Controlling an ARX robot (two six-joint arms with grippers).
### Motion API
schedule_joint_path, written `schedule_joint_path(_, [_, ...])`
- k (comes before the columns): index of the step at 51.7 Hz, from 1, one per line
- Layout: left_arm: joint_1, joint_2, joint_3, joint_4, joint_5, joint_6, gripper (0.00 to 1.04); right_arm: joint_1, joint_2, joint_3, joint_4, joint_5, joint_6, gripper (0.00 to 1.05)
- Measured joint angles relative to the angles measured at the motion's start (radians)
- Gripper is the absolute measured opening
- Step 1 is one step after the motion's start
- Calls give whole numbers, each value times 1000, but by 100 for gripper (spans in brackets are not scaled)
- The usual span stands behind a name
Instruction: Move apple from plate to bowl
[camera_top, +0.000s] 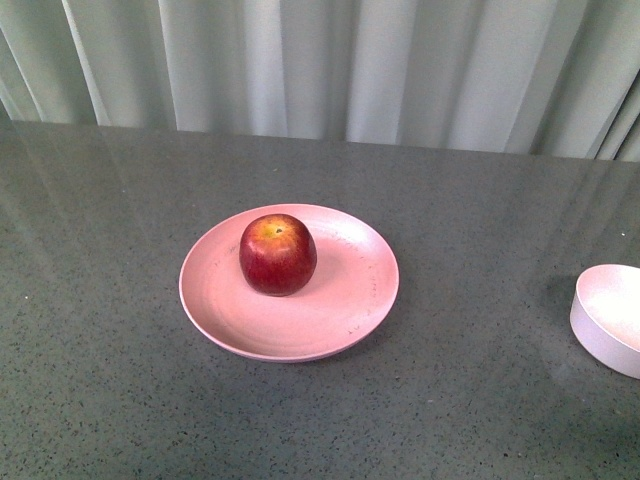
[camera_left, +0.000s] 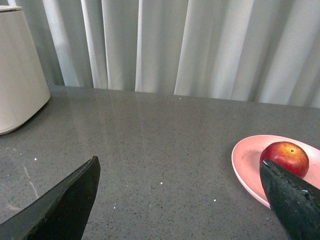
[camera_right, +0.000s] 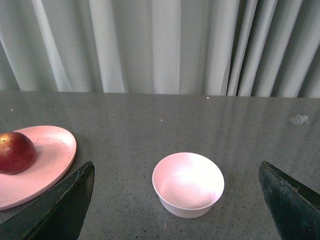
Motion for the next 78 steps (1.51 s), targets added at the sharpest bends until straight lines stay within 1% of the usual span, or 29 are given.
schedule_joint_path(9, [0, 0, 0, 0, 0, 0, 96, 0, 2, 1, -2, -4, 0, 96])
schedule_joint_path(11, [0, 0, 0, 0, 0, 0, 96, -12, 26, 20, -61, -49, -11, 96])
schedule_joint_path(13, [0, 0, 0, 0, 0, 0, 96, -41, 93, 68, -187, -121, -21, 96])
schedule_joint_path(15, [0, 0, 0, 0, 0, 0, 96, -67, 156, 98, -256, -166, -29, 96])
schedule_joint_path(16, [0, 0, 0, 0, 0, 0, 96, -85, 193, 111, -279, -195, -38, 96])
schedule_joint_path(18, [0, 0, 0, 0, 0, 0, 96, -114, 246, 121, -280, -226, -49, 96])
schedule_joint_path(20, [0, 0, 0, 0, 0, 0, 96, -147, 297, 129, -256, -252, -66, 96])
schedule_joint_path(23, [0, 0, 0, 0, 0, 0, 96, -233, 430, 169, -145, -307, -103, 96])
schedule_joint_path(24, [0, 0, 0, 0, 0, 0, 96, -245, 451, 177, -126, -313, -105, 96])
schedule_joint_path(27, [0, 0, 0, 0, 0, 0, 96, -310, 596, 235, -5, -323, -127, 96])
schedule_joint_path(32, [0, 0, 0, 0, 0, 0, 96, -370, 865, 347, 154, -332, -135, 96])
schedule_joint_path(37, [0, 0, 0, 0, 0, 0, 96, -376, 1074, 426, 210, -315, -142, 96])
schedule_joint_path(40, [0, 0, 0, 0, 0, 0, 96, -378, 1231, 486, 208, -314, -128, 96])
schedule_joint_path(45, [0, 0, 0, 0, 0, 0, 96, -378, 1439, 562, 219, -281, -103, 96])
schedule_joint_path(54, [0, 0, 0, 0, 0, 0, 96, -357, 1661, 649, 244, -254, -48, 96])
schedule_joint_path(66, [0, 0, 0, 0, 0, 0, 96, -302, 1791, 701, 253, -175, 8, 96])
schedule_joint_path(75, [0, 0, 0, 0, 0, 0, 96, -280, 1847, 730, 252, -149, 52, 96])
schedule_joint_path(76, [0, 0, 0, 0, 0, 0, 96, -278, 1853, 733, 251, -147, 59, 94])
schedule_joint_path(78, [0, 0, 0, 0, 0, 0, 96, -275, 1866, 739, 248, -142, 68, 86])
